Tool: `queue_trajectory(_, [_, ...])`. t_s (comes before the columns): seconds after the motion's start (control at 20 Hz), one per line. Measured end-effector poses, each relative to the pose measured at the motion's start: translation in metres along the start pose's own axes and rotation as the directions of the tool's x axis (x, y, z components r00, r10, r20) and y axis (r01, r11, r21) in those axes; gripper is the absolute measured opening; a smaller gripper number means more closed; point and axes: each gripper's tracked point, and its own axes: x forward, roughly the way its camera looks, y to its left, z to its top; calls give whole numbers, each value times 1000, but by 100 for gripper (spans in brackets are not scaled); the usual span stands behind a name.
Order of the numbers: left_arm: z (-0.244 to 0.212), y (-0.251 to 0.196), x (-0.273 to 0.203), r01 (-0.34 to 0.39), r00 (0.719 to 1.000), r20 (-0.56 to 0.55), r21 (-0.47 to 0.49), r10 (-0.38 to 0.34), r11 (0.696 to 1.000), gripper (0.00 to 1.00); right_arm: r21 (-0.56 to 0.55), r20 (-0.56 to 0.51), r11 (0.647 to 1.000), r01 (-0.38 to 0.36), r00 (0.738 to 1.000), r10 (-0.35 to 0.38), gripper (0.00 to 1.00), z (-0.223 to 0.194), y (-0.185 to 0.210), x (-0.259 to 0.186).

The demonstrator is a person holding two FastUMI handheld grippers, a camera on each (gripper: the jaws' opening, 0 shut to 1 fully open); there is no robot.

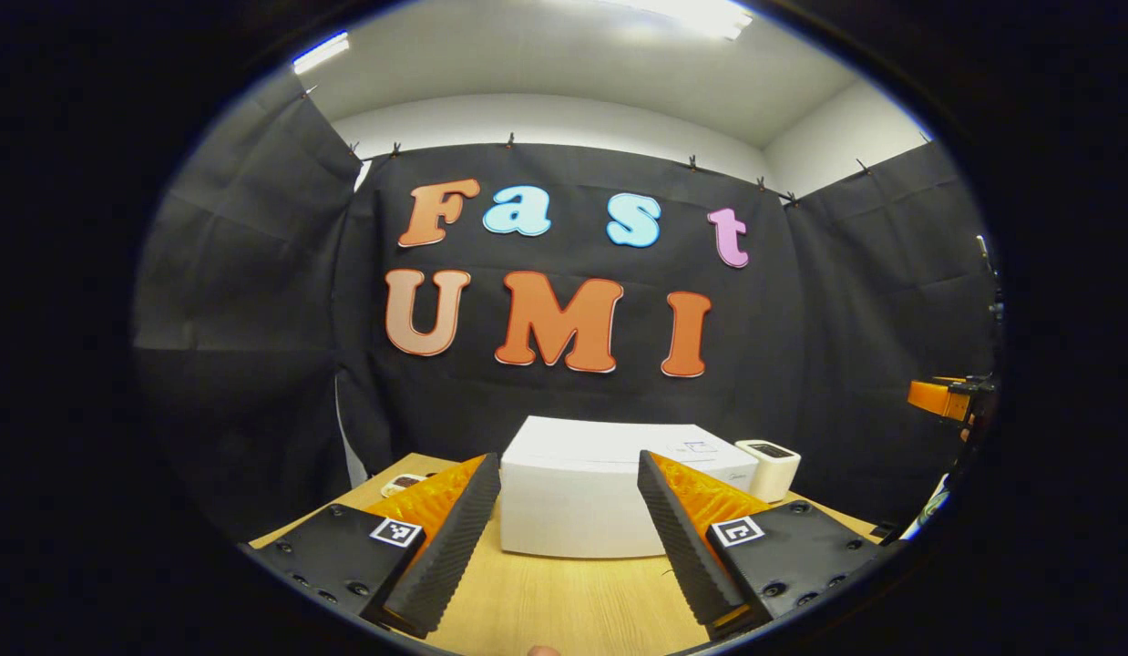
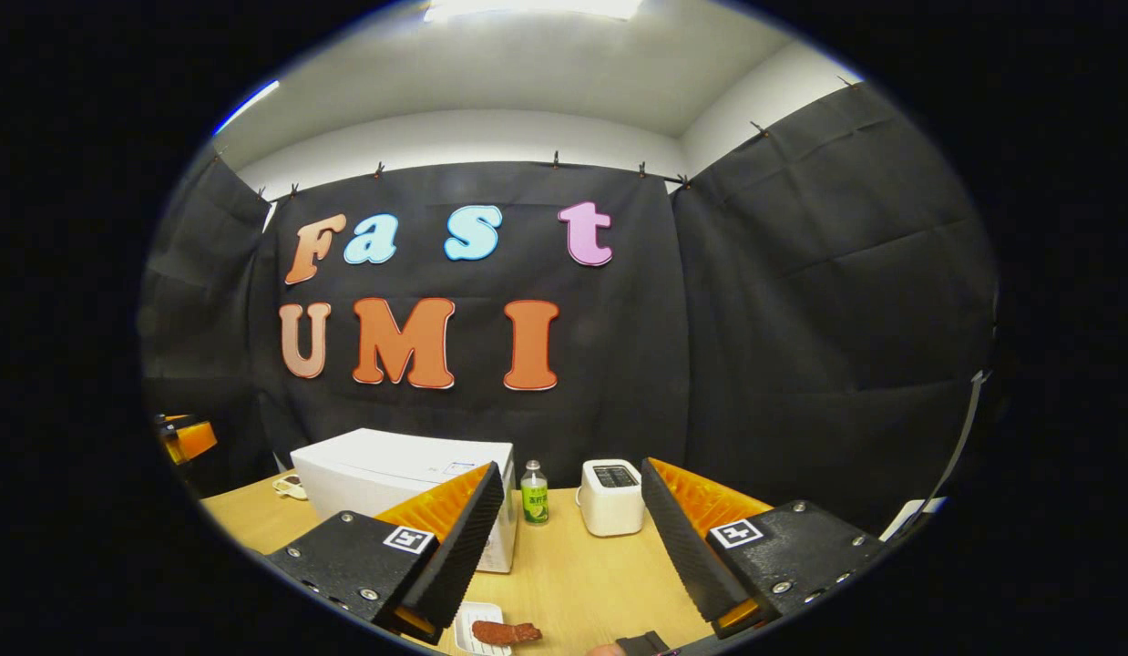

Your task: Open the microwave oven with the left hand, put the food in, and close the microwave oven.

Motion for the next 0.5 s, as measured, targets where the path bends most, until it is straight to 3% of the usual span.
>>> queue_trajectory(0.35, [-70, -102, 41, 144, 984, -108, -17, -145, 989, 98, 15, -29, 1000, 19, 999, -19, 94, -17, -21, -4])
queue_trajectory(0.5, [-105, -132, 63, 170, 976, -135, -17, -170, 985, 99, 11, -50, 999, 31, 998, -30, 94, -27, -33, -5])
